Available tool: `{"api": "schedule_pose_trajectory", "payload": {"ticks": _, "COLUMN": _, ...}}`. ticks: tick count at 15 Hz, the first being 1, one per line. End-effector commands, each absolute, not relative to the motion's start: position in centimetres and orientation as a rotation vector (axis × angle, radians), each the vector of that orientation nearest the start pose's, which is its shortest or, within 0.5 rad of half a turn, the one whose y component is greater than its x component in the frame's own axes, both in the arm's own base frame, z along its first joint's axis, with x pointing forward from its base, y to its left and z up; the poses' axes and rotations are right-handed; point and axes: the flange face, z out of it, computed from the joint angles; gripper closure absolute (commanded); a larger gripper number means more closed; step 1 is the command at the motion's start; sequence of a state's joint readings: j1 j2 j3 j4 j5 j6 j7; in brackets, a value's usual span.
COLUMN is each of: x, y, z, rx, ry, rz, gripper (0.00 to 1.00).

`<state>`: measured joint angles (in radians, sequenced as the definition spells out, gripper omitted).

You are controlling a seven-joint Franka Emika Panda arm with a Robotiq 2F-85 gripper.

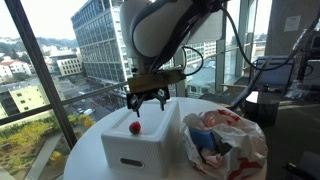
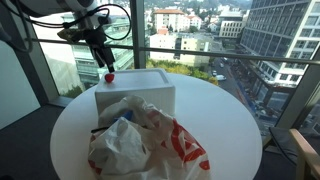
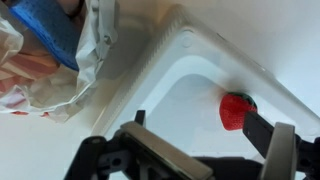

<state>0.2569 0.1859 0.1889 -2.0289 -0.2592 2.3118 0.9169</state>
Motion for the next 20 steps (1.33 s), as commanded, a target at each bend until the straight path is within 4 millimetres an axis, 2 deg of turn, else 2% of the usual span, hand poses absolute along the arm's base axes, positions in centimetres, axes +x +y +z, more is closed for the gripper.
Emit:
{"api": "schedule_pose_trajectory", "payload": {"ticks": 1, "x": 57.5, "y": 27.6, "z": 35.0, "rx": -3.079, "ry": 0.809, "rz": -0.310, "gripper": 0.00}}
{"api": "schedule_pose_trajectory", "payload": {"ticks": 4, "x": 59.3, "y": 29.6, "z": 34.2, "rx": -2.982, "ry": 1.017, "rz": -0.330, "gripper": 0.00}}
{"api": "schedule_pose_trajectory", "payload": {"ticks": 7, "x": 60.5, "y": 31.1, "z": 33.7, "rx": -2.935, "ry": 1.118, "rz": -0.335, "gripper": 0.00}}
{"api": "schedule_pose_trajectory", "payload": {"ticks": 12, "x": 61.7, "y": 31.2, "z": 31.6, "rx": -2.943, "ry": 1.227, "rz": -0.319, "gripper": 0.00}}
{"api": "schedule_pose_trajectory", "payload": {"ticks": 13, "x": 61.9, "y": 31.1, "z": 31.3, "rx": -2.950, "ry": 1.236, "rz": -0.315, "gripper": 0.02}}
{"api": "schedule_pose_trajectory", "payload": {"ticks": 14, "x": 61.9, "y": 31.1, "z": 31.1, "rx": -2.957, "ry": 1.235, "rz": -0.307, "gripper": 0.26}}
{"api": "schedule_pose_trajectory", "payload": {"ticks": 16, "x": 61.9, "y": 31.4, "z": 31.0, "rx": -2.968, "ry": 1.229, "rz": -0.295, "gripper": 0.30}}
{"api": "schedule_pose_trajectory", "payload": {"ticks": 18, "x": 61.6, "y": 31.8, "z": 31.3, "rx": -2.976, "ry": 1.218, "rz": -0.291, "gripper": 0.47}}
{"api": "schedule_pose_trajectory", "payload": {"ticks": 20, "x": 61.1, "y": 32.1, "z": 31.7, "rx": -2.977, "ry": 1.214, "rz": -0.275, "gripper": 0.60}}
